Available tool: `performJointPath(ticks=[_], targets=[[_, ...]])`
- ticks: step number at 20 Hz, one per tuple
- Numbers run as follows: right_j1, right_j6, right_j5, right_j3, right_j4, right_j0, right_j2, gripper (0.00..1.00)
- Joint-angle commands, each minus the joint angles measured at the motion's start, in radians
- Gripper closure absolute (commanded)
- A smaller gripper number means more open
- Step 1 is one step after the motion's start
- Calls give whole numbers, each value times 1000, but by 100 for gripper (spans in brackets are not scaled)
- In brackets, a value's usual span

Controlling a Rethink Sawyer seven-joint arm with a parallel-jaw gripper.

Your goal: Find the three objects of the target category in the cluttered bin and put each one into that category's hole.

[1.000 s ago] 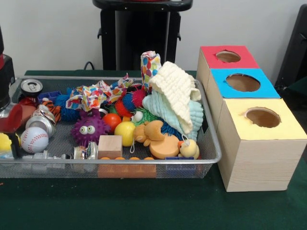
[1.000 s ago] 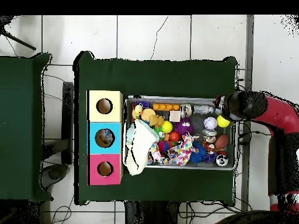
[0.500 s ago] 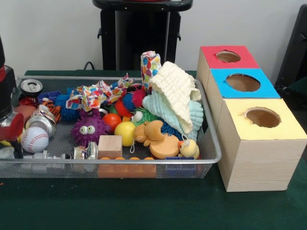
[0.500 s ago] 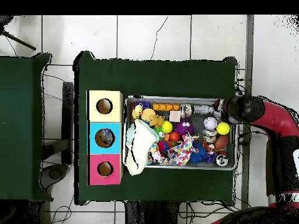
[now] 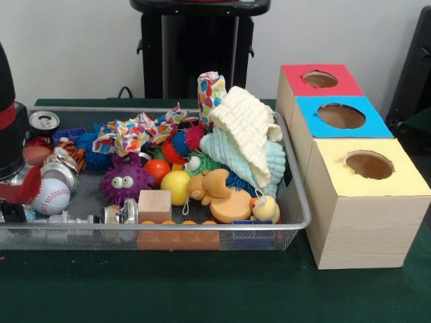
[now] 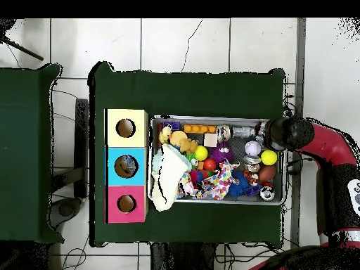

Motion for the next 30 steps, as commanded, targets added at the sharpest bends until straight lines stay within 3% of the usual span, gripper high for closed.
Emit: performJointPath(ticks=[1,10,16,21,22,30], targets=[[13,-127,-66,39,-51,-6,-13,100],[-2,-128,-85,67,-37,-19,-2,100],[-99,-109,-83,147,-25,-20,-9,100],[-68,-123,-48,123,-26,-19,-11,100],[-66,-127,-34,120,-25,-18,-13,0],[-74,-121,-24,129,-18,-19,-14,0]])
